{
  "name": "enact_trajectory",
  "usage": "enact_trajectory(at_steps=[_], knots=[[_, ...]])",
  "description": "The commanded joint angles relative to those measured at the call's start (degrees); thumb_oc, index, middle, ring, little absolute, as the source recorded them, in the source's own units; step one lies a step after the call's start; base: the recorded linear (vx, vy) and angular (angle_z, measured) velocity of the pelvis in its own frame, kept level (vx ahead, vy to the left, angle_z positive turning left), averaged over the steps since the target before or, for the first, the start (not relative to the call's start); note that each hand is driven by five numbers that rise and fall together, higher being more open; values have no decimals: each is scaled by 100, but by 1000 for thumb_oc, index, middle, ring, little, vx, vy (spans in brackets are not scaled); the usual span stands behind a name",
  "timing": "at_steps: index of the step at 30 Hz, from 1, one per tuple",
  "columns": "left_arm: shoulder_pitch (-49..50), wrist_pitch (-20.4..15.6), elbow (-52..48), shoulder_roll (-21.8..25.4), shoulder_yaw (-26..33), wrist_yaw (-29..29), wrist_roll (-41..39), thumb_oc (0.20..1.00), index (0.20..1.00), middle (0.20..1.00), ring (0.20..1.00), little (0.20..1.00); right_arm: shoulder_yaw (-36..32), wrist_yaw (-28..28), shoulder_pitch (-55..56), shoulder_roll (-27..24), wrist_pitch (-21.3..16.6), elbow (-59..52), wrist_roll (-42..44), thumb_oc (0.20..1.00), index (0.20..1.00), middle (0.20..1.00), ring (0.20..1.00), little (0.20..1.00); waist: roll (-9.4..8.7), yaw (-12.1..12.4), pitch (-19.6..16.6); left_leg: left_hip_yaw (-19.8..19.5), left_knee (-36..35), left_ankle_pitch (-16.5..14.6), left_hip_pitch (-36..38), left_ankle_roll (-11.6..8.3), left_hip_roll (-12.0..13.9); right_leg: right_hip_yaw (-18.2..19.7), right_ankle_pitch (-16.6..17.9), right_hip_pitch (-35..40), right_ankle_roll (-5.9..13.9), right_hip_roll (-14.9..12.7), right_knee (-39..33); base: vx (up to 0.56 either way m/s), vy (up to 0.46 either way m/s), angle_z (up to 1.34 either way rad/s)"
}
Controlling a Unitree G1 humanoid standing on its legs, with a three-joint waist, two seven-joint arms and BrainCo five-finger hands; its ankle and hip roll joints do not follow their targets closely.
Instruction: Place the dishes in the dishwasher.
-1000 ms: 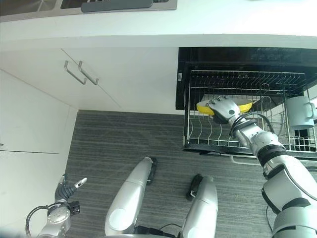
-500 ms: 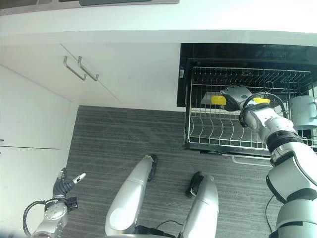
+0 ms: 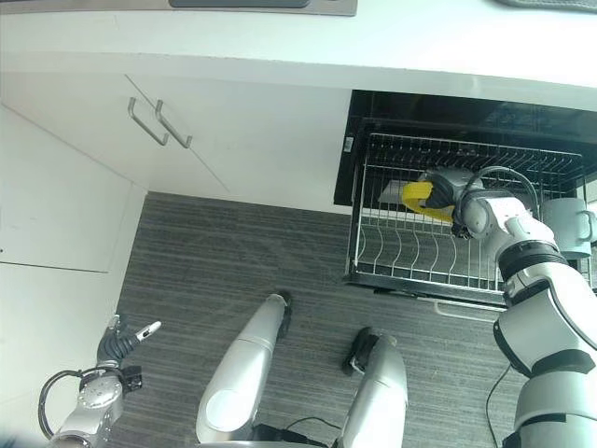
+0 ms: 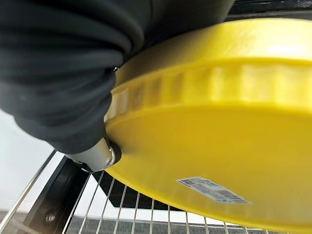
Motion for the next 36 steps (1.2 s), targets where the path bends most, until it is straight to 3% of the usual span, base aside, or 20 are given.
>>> enact_trajectory(at_steps=[1, 2, 4, 5, 7, 11, 15, 20, 23, 27, 29, 31, 32, 33, 36], knots=[[49, -64, -88, 188, -74, 131, 4, 1000, 1000, 1000, 1000, 1000, -2, -672, 383, 131, 529, 231, -442, 200, 200, 200, 200, 200, 58, 174, -170, -112, -225, 384, 51, 131, -32, 103, 613, -140, -25, 65, -41, 0, 0, 0], [40, -71, -94, 186, -86, 147, 5, 1000, 1000, 1000, 1000, 1000, 1, -951, 368, 149, 593, 225, -582, 200, 200, 200, 200, 200, 63, 174, -163, -113, -219, 380, 47, 135, -38, 103, 613, -139, -25, 67, -40, 0, 0, 0], [9, -189, -22, 122, -184, 266, 23, 1000, 1000, 1000, 1000, 1000, 28, -2654, 302, 246, 772, 177, -1875, 200, 200, 200, 200, 200, 97, 163, -147, -96, -166, 360, 8, 160, -35, 109, 627, -181, -9, 58, 0, 0, 0, 0], [6, -198, -11, 119, -192, 274, 8, 1000, 1000, 1000, 1000, 1000, 40, -2838, 270, 253, 817, 160, -2019, 200, 200, 200, 200, 200, 101, 163, -150, -97, -156, 352, 0, 163, -39, 114, 622, -185, -6, 62, 5, -4, 51, -2], [10, -387, 47, 36, -289, 402, 10, 1000, 1000, 1000, 1000, 1000, 84, -3848, 173, 312, 1334, 33, -2525, 200, 200, 200, 200, 200, 148, 161, -172, -74, -74, 319, -99, 192, -59, 132, 610, -278, 13, 63, 68, -2, 69, -5], [70, -652, -57, 79, -392, 554, 8, 1000, 1000, 1000, 1000, 1000, 168, -4640, 52, 295, 1558, -24, -2687, 200, 200, 200, 200, 200, 236, 181, -168, -49, 97, 300, -410, 219, -114, 179, 602, -606, 30, 50, 241, -18, 48, -5], [173, -815, -66, 172, -334, 496, -61, 1000, 1000, 1000, 1000, 1000, 272, -4929, -41, 251, 1652, 16, -2626, 200, 200, 200, 200, 200, 265, 232, -150, -47, 183, 305, -639, 235, -146, 194, 598, -828, 24, 61, 330, -21, 13, 6], [235, -942, -49, 234, -282, 446, -113, 1000, 1000, 1000, 1000, 1000, 356, -4853, -113, 247, 1747, 85, -2446, 200, 200, 200, 200, 200, 267, 274, -109, -77, 319, 309, -938, 251, -135, 250, 589, -1126, 1, 86, 467, -4, -5, 1], [234, -943, -105, 292, -240, 393, -171, 1000, 1000, 1000, 1000, 1000, 437, -4509, -154, 255, 1753, 59, -2205, 200, 200, 200, 200, 200, 262, 295, -84, -86, 406, 300, -1088, 266, -125, 264, 585, -1282, -6, 87, 563, 0, 0, 0], [228, -929, -183, 385, -179, 307, -238, 1000, 1000, 1000, 1000, 1000, 451, -3588, -73, 284, 1437, 96, -1799, 200, 200, 200, 200, 200, 243, 310, -55, -95, 467, 295, -1215, 251, -101, 269, 566, -1386, -27, 96, 621, 6, -26, 1], [232, -908, -244, 413, -157, 276, -242, 1000, 1000, 1000, 1000, 1000, 494, -3375, -2, 293, 1391, 105, -1501, 200, 200, 200, 200, 200, 250, 315, -29, -99, 503, 286, -1238, 262, -120, 265, 563, -1413, -31, 92, 655, 0, 0, 0], [188, -870, -269, 442, -130, 238, -247, 1000, 1000, 1000, 1000, 1000, 406, -2639, 87, 386, 1515, 234, -1091, 200, 200, 200, 200, 200, 239, 327, -5, -100, 542, 286, -1294, 265, -116, 258, 562, -1463, -56, 88, 688, 18, -36, -1], [171, -830, -320, 473, -102, 212, -250, 1000, 1000, 1000, 1000, 1000, 347, -2465, 151, 418, 1578, 281, -794, 445, 445, 445, 445, 445, 238, 330, 17, -101, 573, 282, -1329, 272, -125, 253, 561, -1492, -67, 85, 710, 3, -31, -1], [155, -814, -339, 487, -100, 205, -257, 1000, 1000, 1000, 1000, 1000, 296, -2433, 172, 434, 1573, 331, -847, 1000, 1000, 1000, 1000, 1000, 238, 330, 26, -102, 581, 287, -1348, 274, -126, 250, 565, -1511, -76, 81, 720, 0, 0, 0], [88, -726, -481, 511, -117, 201, -281, 1000, 1000, 1000, 1000, 1000, 135, -2349, 207, 549, 1628, 440, -675, 1000, 1000, 1000, 1000, 1000, 289, 336, 88, -93, 655, 278, -1433, 287, -158, 249, 568, -1608, -83, 61, 798, -2, -2, 1]])
